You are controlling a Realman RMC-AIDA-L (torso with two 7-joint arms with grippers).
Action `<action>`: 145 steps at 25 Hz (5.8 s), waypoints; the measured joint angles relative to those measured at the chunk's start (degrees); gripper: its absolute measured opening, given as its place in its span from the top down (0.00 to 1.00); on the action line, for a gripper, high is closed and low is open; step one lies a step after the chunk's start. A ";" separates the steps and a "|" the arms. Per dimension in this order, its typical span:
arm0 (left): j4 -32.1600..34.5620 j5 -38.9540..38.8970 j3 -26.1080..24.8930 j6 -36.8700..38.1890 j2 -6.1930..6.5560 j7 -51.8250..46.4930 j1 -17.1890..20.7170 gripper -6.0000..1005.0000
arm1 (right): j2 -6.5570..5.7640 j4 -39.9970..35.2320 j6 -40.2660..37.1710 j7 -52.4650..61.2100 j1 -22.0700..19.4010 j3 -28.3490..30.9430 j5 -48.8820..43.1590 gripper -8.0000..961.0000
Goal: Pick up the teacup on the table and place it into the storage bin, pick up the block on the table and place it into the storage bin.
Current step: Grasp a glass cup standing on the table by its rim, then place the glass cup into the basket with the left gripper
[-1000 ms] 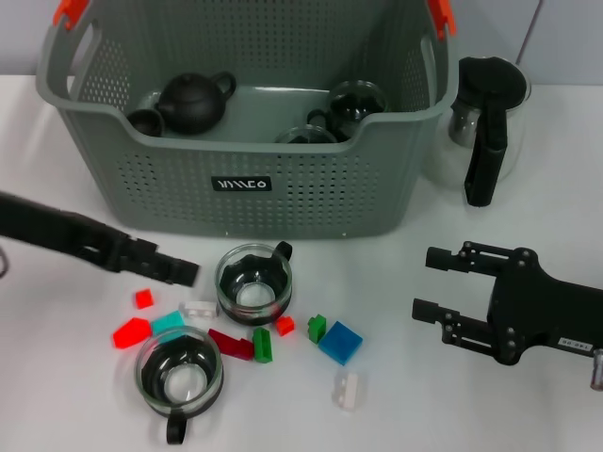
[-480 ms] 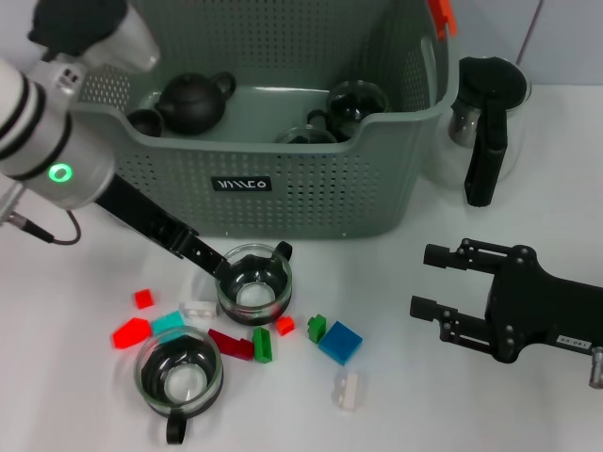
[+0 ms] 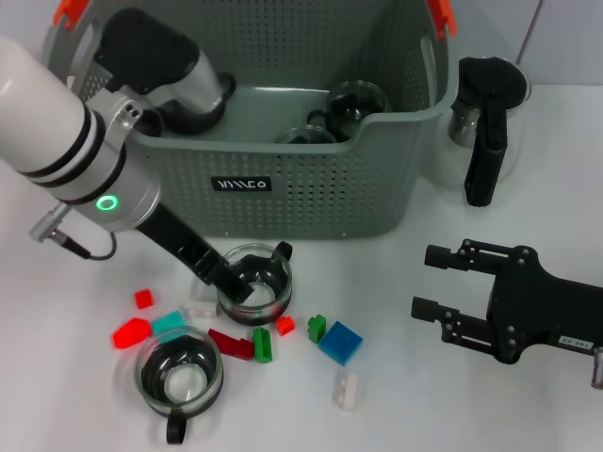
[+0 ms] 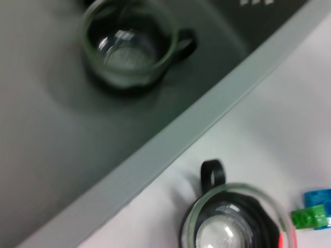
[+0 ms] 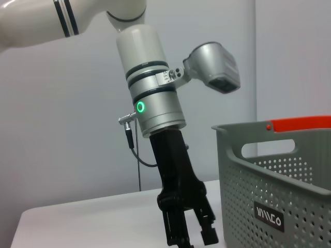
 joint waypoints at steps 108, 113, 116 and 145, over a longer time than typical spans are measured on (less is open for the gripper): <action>-1.76 -23.96 -28.20 4.59 4.53 12.70 -8.43 0.95 | 0.00 0.90 -0.10 0.19 -0.30 -0.17 -0.12 0.34; 5.64 -22.61 -23.75 -9.69 5.76 11.18 -13.10 0.95 | 0.00 0.90 -0.13 0.19 -0.38 -0.16 -0.12 0.34; 10.99 -22.03 -19.89 -19.44 6.10 11.56 -14.63 0.95 | 0.00 0.90 -0.13 0.20 -0.30 -0.24 -0.12 0.34; 44.28 9.81 -5.70 -64.17 0.32 13.42 -27.15 0.94 | 0.09 0.99 0.22 0.19 -0.10 -0.01 0.21 0.34</action>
